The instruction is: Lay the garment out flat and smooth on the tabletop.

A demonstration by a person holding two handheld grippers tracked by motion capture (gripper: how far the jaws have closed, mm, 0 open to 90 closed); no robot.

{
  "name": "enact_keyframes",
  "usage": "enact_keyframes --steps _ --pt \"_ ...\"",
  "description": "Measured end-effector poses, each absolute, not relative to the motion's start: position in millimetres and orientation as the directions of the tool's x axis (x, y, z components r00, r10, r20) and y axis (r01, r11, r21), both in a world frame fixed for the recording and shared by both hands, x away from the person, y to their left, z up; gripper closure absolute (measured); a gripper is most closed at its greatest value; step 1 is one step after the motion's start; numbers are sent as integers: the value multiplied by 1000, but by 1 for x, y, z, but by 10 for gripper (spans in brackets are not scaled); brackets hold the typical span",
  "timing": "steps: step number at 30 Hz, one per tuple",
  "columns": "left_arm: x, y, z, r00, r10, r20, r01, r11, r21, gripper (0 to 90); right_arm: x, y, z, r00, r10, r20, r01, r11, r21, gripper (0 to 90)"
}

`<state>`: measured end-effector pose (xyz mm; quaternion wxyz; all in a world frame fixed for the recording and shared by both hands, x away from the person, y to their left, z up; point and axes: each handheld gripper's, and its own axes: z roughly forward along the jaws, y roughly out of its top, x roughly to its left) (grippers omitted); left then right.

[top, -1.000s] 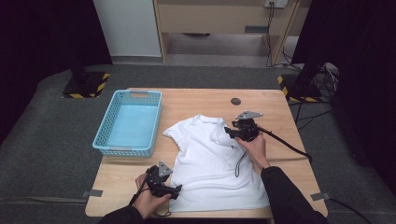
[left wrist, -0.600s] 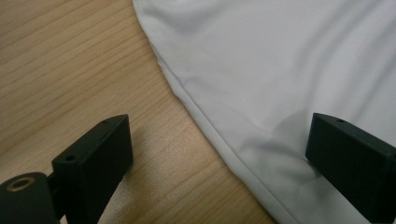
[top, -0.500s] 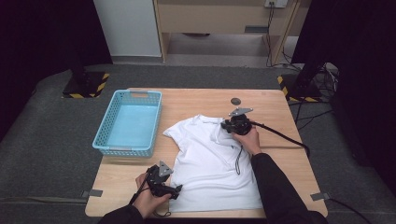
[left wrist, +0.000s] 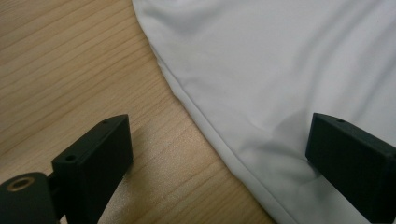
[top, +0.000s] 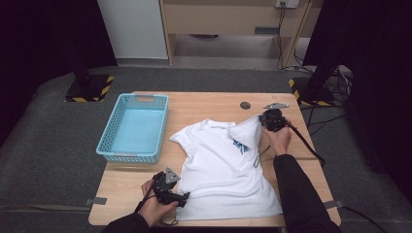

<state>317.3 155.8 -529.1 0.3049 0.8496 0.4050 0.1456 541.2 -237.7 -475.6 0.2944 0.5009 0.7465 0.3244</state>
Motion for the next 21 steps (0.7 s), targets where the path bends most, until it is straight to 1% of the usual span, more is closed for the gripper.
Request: enact_keyframes --steps 1,2,4,5,6,7,8,10,12,13,14,15,17,21 --pt "318 156 -528 625 781 -3 604 -481 635 69 542 -244 -475 -260 957 -125 585 259 769 891" --pt "319 157 -528 621 784 -8 608 -475 636 85 543 -249 -475 -191 971 -143 607 231 760 863" --pt "323 159 -525 604 795 -49 635 -443 632 118 542 -257 -476 -73 976 -205 652 202 731 717" --pt "326 162 -523 588 804 -88 658 -412 630 144 541 -261 -477 -55 976 -212 666 194 720 697" --pt "329 164 -521 574 810 -122 673 -382 634 152 539 -263 -477 -53 976 -211 663 192 724 638" --pt "333 166 -519 562 816 -136 675 -356 647 153 536 -264 -477 -62 975 -213 655 201 729 586" --pt "338 166 -515 551 824 -128 667 -344 661 162 532 -265 -476 -83 974 -209 650 212 730 555" --pt "350 166 -508 530 840 -114 643 -311 700 167 524 -265 -477 -174 974 -142 618 221 755 472" --pt "363 163 -502 517 849 -106 626 -292 723 169 517 -263 -484 -274 959 -72 625 235 744 430" --pt "371 160 -501 509 855 -105 620 -279 733 174 513 -261 -488 -327 944 -36 621 243 745 428" --pt "378 156 -500 507 857 -97 609 -276 743 176 509 -258 -493 -356 934 -24 625 257 737 437" --pt "385 151 -499 506 858 -90 602 -277 749 185 506 -255 -498 -384 923 -15 635 276 722 418" --pt "400 142 -500 496 866 -70 601 -284 747 191 501 -250 -505 -429 903 -21 632 316 707 422" --pt "432 126 -513 475 880 -20 620 -319 717 215 493 -245 -514 -435 899 -50 656 355 666 395"
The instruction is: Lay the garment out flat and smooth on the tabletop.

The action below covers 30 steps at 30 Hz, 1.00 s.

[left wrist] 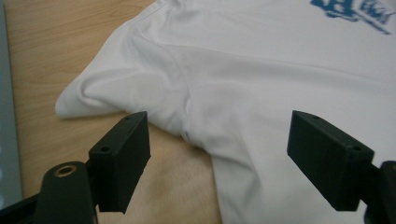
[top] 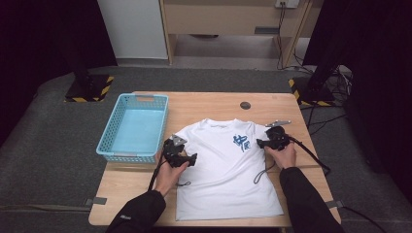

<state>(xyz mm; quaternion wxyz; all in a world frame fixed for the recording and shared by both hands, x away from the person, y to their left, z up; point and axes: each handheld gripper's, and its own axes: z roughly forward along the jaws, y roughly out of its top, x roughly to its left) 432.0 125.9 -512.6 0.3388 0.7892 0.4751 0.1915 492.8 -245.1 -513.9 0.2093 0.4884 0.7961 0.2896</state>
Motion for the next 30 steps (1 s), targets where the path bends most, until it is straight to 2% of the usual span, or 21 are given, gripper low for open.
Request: enact_keyframes --steps 4,7,16,23,28,30 --pt "455 122 -527 444 896 0 664 -329 672 221 491 -249 -522 -416 907 -61 679 355 643 380" --pt "465 122 -530 430 903 6 659 -318 682 205 494 -253 -524 -407 912 -39 681 332 653 381" --pt "491 129 -532 409 912 -6 647 -285 707 209 511 -256 -530 -353 931 -88 626 305 718 356" --pt "472 140 -513 449 892 -53 611 -263 747 221 497 -275 -499 -328 945 -11 539 196 819 295" --pt "443 152 -494 466 880 -89 590 -234 772 215 475 -277 -492 -362 932 -2 555 217 803 265" --pt "428 156 -491 476 877 -62 578 -259 774 209 465 -275 -491 -371 928 3 563 222 796 248"
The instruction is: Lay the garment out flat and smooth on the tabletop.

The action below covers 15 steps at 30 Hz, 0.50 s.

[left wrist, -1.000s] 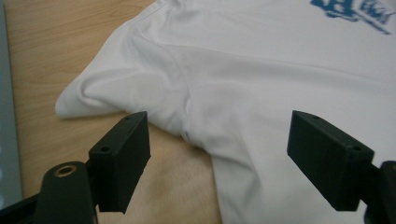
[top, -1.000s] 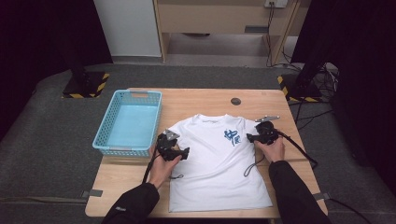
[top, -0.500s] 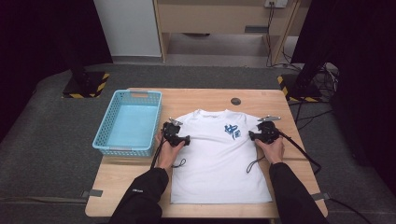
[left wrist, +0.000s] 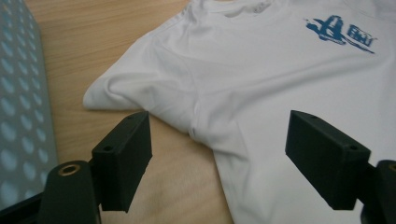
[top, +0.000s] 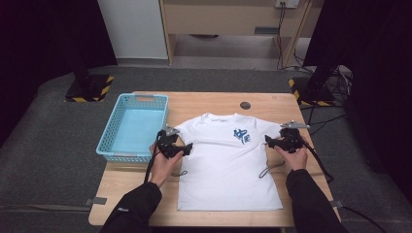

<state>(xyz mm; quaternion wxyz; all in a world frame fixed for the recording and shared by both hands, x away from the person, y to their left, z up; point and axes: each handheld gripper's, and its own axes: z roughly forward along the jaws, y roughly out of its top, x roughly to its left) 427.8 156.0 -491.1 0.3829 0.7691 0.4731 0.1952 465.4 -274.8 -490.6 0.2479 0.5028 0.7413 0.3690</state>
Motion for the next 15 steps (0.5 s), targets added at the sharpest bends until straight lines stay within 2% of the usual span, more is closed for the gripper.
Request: enact_keyframes --steps 3,5,9,15 --pt "409 164 -494 472 880 -51 577 -264 773 210 450 -271 -490 -387 922 9 569 231 789 230" --pt "399 168 -495 476 879 -9 547 -289 786 228 442 -270 -490 -394 919 11 573 236 785 211" --pt "385 169 -493 482 874 -59 571 -263 778 193 426 -267 -490 -413 911 -9 576 269 772 194" --pt "365 167 -495 531 844 -69 556 -286 781 189 405 -270 -493 -432 902 9 565 263 782 146"
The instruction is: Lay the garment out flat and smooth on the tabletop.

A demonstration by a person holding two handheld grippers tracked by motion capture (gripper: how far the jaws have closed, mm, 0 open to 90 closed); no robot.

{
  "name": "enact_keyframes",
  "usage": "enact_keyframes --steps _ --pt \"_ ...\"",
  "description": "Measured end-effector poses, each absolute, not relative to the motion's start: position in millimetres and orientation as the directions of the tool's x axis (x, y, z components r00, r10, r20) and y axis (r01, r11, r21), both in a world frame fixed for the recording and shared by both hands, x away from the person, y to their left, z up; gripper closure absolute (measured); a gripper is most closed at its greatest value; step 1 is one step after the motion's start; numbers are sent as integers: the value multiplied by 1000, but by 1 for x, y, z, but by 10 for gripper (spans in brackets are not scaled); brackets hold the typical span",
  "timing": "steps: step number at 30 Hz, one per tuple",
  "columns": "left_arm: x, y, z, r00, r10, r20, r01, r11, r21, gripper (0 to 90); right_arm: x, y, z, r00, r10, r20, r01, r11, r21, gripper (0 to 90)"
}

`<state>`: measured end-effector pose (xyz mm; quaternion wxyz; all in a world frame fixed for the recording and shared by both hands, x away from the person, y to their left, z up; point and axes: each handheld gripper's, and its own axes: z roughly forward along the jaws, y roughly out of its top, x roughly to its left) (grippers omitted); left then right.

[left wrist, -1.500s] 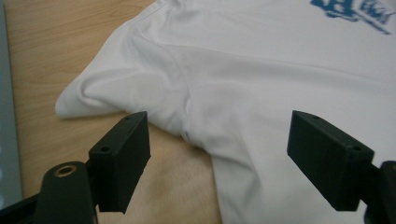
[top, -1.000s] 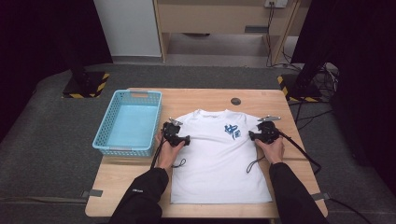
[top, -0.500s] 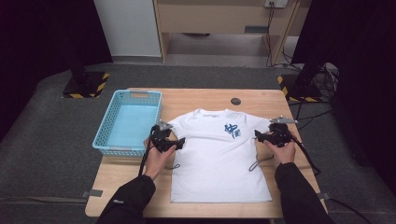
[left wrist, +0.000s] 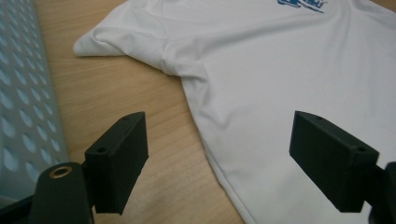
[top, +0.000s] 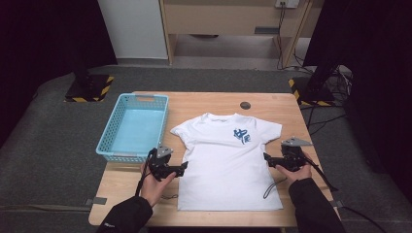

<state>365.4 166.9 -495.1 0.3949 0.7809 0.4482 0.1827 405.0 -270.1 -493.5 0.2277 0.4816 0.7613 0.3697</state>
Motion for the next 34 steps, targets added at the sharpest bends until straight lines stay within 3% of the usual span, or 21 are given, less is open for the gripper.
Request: enact_keyframes --steps 23,34 --pt "331 190 -516 511 855 -88 666 -329 669 184 382 -285 -507 -445 896 16 631 300 715 62" --pt "329 214 -523 423 904 -64 723 -295 625 159 379 -303 -515 -426 905 -5 653 312 690 62"
